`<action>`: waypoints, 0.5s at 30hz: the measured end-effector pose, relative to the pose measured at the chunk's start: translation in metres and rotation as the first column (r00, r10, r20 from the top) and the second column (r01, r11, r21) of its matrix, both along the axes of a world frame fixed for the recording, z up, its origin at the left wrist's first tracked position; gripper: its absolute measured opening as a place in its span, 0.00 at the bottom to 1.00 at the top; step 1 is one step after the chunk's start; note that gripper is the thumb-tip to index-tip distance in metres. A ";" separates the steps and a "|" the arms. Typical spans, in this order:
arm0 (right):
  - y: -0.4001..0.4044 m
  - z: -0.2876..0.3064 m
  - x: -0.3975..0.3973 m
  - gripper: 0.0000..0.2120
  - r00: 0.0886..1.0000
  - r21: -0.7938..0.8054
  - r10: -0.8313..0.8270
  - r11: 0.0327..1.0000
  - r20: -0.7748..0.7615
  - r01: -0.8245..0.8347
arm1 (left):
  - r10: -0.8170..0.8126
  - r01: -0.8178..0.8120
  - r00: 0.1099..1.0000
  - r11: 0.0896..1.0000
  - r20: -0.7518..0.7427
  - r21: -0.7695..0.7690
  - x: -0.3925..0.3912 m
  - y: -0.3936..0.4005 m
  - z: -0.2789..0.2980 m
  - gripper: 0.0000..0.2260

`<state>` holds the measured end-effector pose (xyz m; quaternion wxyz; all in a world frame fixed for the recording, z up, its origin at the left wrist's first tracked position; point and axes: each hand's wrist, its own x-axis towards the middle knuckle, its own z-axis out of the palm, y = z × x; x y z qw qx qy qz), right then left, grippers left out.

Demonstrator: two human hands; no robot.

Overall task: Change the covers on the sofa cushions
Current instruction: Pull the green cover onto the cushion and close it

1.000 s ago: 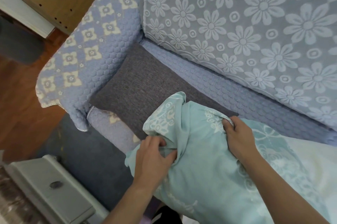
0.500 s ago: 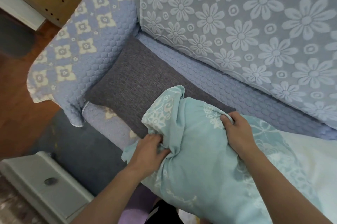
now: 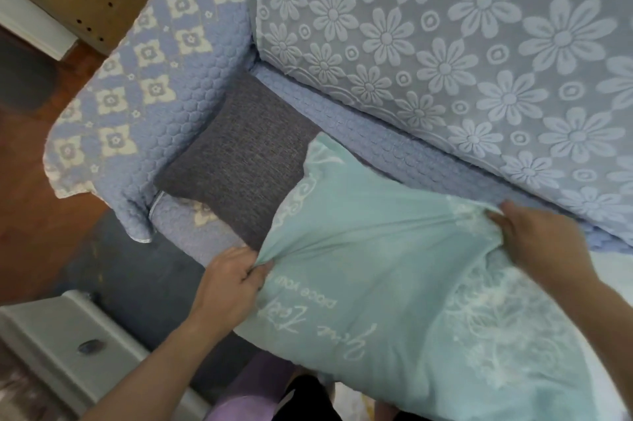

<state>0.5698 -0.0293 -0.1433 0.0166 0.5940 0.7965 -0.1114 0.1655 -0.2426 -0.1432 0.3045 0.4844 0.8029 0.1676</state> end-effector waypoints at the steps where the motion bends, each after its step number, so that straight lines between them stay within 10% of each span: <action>1: -0.017 -0.005 0.012 0.22 0.998 -0.011 -0.055 0.998 0.001 0.055 | 0.037 -0.037 0.999 0.998 0.011 -0.041 0.006 0.005 -0.003 0.21; 7: -0.083 -0.052 0.019 0.25 0.885 -0.257 -0.428 0.890 -0.184 0.377 | 0.090 -0.073 0.993 0.976 0.073 -0.206 0.033 0.013 -0.008 0.18; 11: -0.057 -0.044 0.023 0.40 0.554 -0.443 -0.831 0.479 0.049 0.758 | 0.119 -0.113 0.992 0.986 0.044 -0.125 0.039 0.006 -0.007 0.18; 15: -0.075 -0.035 -0.010 0.23 0.740 -0.528 -0.668 0.601 0.081 0.601 | 0.130 -0.141 0.987 0.981 -0.094 -0.132 0.055 0.016 0.000 0.17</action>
